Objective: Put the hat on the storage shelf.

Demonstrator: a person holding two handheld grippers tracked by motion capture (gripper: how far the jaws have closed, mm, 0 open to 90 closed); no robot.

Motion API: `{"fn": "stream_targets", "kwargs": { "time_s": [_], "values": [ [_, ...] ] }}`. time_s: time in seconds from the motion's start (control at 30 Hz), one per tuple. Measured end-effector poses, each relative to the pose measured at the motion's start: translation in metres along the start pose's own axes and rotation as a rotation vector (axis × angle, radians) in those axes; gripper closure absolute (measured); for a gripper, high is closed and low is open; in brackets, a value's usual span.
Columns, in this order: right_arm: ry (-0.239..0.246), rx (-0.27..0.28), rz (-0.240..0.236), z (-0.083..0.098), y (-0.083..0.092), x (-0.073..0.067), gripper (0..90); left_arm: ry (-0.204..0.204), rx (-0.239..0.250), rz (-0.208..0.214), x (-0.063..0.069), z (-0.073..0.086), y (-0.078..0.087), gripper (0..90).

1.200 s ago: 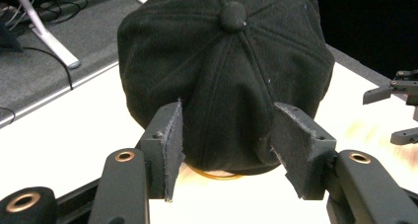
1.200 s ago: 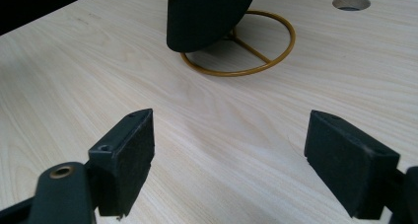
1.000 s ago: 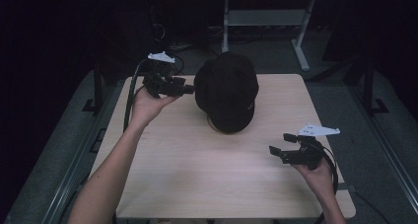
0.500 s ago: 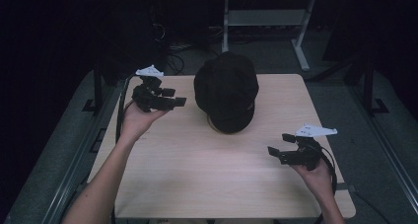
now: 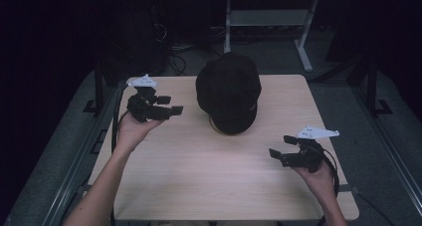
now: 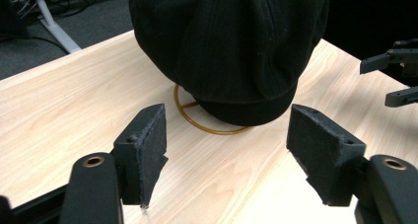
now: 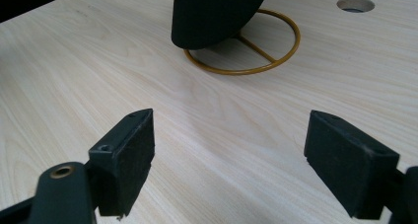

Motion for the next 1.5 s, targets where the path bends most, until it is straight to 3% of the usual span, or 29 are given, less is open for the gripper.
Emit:
{"fn": "stream_targets", "kwargs": {
  "time_s": [0.33, 1.5],
  "values": [
    [0.003, 0.001, 0.002, 0.002, -0.001, 0.000, 19.2, -0.007, -0.008, -0.021, 0.004, 0.020, 0.005, 26.7],
    [0.036, -0.054, -0.007, 0.008, -0.006, -0.006, 19.7, 0.052, -0.016, -0.042, 0.000, 0.102, -0.003, 25.0]
  ]
}}
Point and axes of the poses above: each handheld gripper's, and its own axes: y roughly backward along the jaws, z roughly out of its underside, x roughly to its right, the point moved 1 cm from there along -y, roughly forward along the jaws, and after that the axes turned 14 degrees about z, right-handed, at the moved point
